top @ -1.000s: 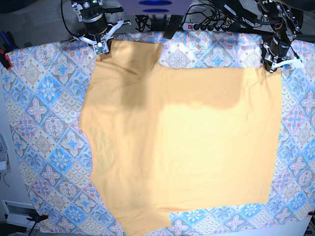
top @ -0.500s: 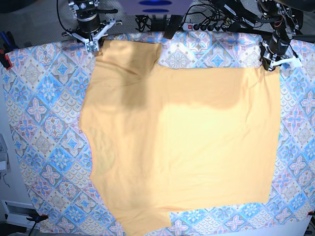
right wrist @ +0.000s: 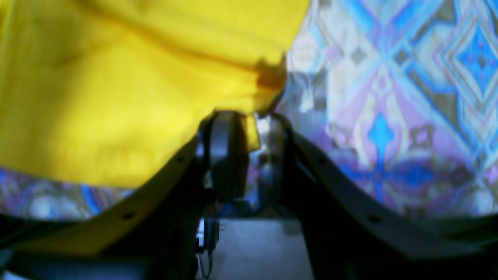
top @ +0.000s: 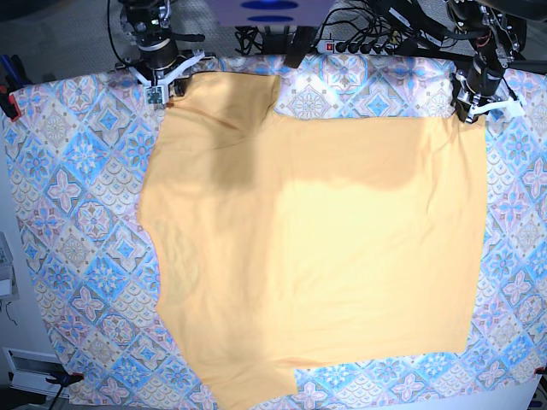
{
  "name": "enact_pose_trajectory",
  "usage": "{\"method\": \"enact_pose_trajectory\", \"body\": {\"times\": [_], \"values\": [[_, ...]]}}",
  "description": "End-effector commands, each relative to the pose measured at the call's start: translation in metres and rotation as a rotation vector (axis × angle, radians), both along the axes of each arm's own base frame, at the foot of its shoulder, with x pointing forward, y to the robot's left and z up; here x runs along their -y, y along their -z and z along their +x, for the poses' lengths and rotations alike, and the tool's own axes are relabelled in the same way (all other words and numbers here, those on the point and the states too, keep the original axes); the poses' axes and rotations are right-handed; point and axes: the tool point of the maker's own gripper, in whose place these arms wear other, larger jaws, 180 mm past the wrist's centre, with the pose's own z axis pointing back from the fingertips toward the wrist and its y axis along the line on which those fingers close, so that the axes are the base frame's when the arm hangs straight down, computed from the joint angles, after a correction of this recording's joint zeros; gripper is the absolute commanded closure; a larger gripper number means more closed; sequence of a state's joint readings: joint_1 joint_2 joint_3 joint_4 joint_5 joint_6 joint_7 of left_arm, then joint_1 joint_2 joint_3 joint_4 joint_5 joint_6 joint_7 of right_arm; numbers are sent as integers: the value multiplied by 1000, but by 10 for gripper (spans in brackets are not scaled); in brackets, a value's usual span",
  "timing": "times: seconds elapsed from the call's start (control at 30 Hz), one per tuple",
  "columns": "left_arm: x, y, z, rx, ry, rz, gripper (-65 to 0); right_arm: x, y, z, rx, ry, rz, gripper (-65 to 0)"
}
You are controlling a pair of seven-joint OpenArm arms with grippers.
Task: Fold the T-shirt properly
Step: 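Grasp the shirt edge, left gripper at a corner, right at the shoulder, then pull the gripped shirt edge toward the robot with both grippers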
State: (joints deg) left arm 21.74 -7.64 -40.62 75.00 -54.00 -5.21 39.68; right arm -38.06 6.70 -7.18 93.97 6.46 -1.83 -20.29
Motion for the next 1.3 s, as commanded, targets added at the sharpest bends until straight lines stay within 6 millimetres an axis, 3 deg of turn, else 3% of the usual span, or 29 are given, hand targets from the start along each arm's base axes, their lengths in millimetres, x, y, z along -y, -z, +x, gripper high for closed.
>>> {"method": "enact_pose_trajectory", "body": {"times": [0.0, 0.13, 0.3, 0.47, 0.8, 0.9, 1.13, 1.27], "values": [[8, 10, -14, -78, 28, -26, 0, 1, 2, -5, -16, -3, -8, -153], [8, 10, -14, -78, 28, -26, 0, 1, 2, -5, -16, -5, -5, -144], [8, 10, -14, -78, 28, -26, 0, 3, 3, -6, -19, 0, -7, -2], [8, 10, -14, -78, 28, -26, 0, 2, 1, -6, -16, -1, -6, -2], [10, 11, -16, -80, 27, -30, 0, 6, -23, -13, 16, -31, -20, -2], [10, 12, -20, -89, 27, -30, 0, 18, -27, -16, 14, -27, -45, -2], [23, 17, -21, -102, 62, -49, 0, 24, -34, -14, 31, -40, -61, -2], [23, 18, -23, -110, 66, -46, 0, 48, -38, -23, 18, -1, -106, -2]]}}
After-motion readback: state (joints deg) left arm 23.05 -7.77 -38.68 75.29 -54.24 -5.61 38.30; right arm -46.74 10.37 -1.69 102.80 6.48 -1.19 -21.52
